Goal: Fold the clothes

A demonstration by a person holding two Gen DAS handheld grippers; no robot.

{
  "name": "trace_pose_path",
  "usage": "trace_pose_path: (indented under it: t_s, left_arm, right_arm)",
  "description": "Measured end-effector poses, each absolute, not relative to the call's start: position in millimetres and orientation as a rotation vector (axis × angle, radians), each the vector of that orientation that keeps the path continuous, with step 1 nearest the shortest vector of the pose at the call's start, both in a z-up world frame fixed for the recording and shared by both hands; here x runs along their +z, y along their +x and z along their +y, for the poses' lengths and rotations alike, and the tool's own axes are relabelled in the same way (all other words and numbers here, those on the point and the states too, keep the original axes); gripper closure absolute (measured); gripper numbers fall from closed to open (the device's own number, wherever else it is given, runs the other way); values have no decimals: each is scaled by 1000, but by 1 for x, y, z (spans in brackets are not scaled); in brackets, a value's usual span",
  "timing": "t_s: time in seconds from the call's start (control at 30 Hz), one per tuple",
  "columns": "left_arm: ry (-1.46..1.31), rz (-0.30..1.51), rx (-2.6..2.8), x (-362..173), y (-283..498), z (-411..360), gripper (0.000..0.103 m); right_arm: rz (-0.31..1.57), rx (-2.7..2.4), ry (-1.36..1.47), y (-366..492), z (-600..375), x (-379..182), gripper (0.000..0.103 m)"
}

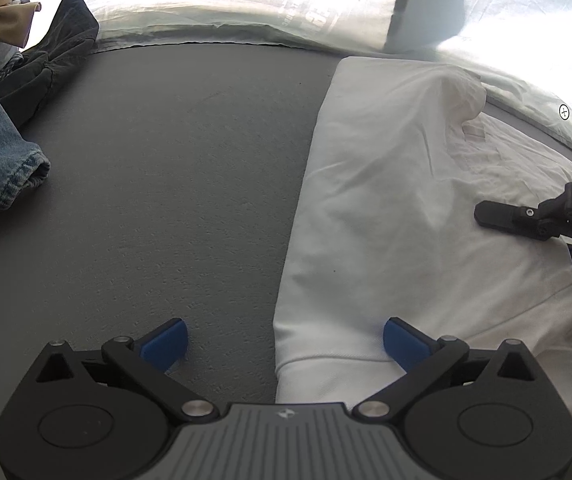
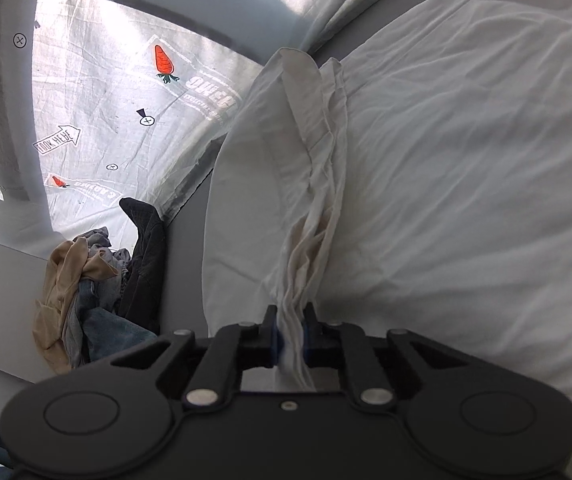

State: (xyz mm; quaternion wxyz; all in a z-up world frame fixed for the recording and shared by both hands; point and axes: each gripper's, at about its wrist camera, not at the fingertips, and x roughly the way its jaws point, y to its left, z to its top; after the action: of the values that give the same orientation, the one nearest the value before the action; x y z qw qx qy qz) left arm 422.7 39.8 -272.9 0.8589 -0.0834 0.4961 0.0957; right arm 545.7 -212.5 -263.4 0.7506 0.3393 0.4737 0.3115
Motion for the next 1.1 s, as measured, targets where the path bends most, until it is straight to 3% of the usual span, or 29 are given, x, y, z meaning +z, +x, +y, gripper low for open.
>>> trace_pose_path:
  t_s: [0.4,0.67,0.73,0.9,0.97,1.0,1.03,1.1]
  left_arm:
    - [-143,1010,64,-235,422,8,0]
    - [-163,1068,-1,-251,415,-18,0]
    - [-158,1095,-9,-260,412,-25,0]
    - [-134,1105,-20,-271,407,-34,0]
    - [-126,1103,-23,-272,406,-35,0]
    - [-122,1102,-23,-273,406,-36,0]
    - [-118,1101,-23,-273,405,-36,0]
    - [-112,1102,-20,-274,406,-37,0]
  right_arm:
    - [800,617,726,492,-287,-214,94]
    - [745,391,736,467,-371,-209,93]
    - [810,342,788,466,-382,-227,87]
    - [880,292,862,446,-386,-257,62]
    - [890,313,851,440,-383,-259,66]
    - [891,331,831,439,-382,-257,82]
    - [894,348,816,439,-382,-254,88]
    - [899,354,788,438,-382,-249,89]
